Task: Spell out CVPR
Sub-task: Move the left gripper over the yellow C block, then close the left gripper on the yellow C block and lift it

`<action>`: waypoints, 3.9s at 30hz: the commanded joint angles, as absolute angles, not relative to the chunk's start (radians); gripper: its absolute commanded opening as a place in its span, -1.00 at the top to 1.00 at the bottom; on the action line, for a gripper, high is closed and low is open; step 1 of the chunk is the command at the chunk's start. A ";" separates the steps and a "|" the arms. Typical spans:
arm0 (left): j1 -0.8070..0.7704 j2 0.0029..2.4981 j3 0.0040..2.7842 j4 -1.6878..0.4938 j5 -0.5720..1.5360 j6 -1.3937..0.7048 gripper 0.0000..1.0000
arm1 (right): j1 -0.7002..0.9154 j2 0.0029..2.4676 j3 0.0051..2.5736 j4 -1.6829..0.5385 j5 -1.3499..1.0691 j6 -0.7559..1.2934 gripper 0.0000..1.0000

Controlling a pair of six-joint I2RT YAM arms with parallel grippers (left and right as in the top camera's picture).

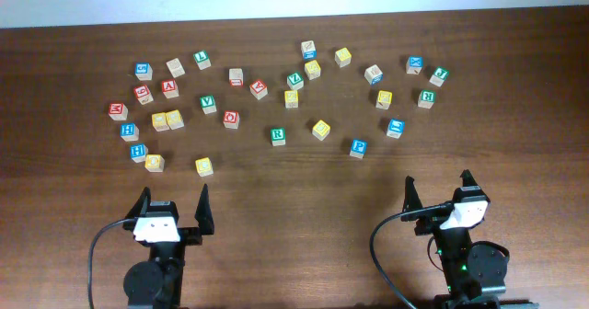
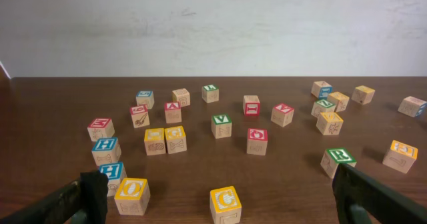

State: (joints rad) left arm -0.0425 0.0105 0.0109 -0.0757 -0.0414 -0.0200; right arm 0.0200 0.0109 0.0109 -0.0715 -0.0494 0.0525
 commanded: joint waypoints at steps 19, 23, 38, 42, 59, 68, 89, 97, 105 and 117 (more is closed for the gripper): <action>-0.036 0.007 0.009 -0.081 -0.041 -0.029 -0.98 | 0.012 0.004 0.006 -0.078 -0.041 0.052 -0.97; -0.036 0.007 0.008 -0.081 -0.041 -0.029 -0.98 | 0.012 0.004 0.006 -0.078 -0.041 0.052 -0.97; -0.036 0.007 0.009 -0.055 -0.007 -0.035 -0.98 | 0.012 0.004 0.006 -0.078 -0.041 0.052 -0.97; -0.036 0.007 0.009 0.488 0.333 -0.040 -0.98 | 0.012 0.004 0.006 -0.078 -0.041 0.052 -0.97; -0.036 1.003 1.207 -0.512 0.434 0.053 -0.98 | 0.012 0.004 0.006 -0.078 -0.041 0.052 -0.96; -0.036 1.420 1.408 -1.035 -0.061 -0.405 -0.98 | 0.012 0.004 0.006 -0.078 -0.041 0.052 -0.96; -0.109 1.539 1.034 -0.746 -0.140 -0.482 -0.82 | 0.012 0.004 0.006 -0.078 -0.041 0.052 -0.97; -0.109 1.595 0.998 -0.659 -0.166 -0.429 -0.82 | 0.012 0.004 0.006 -0.078 -0.041 0.052 -0.96; -0.109 1.677 0.997 -0.542 -0.203 -0.432 -0.77 | 0.012 0.004 0.006 -0.078 -0.041 0.052 -0.97; -0.109 1.848 0.997 -0.490 -0.134 -0.432 0.04 | 0.012 0.004 0.006 -0.078 -0.041 0.052 -0.96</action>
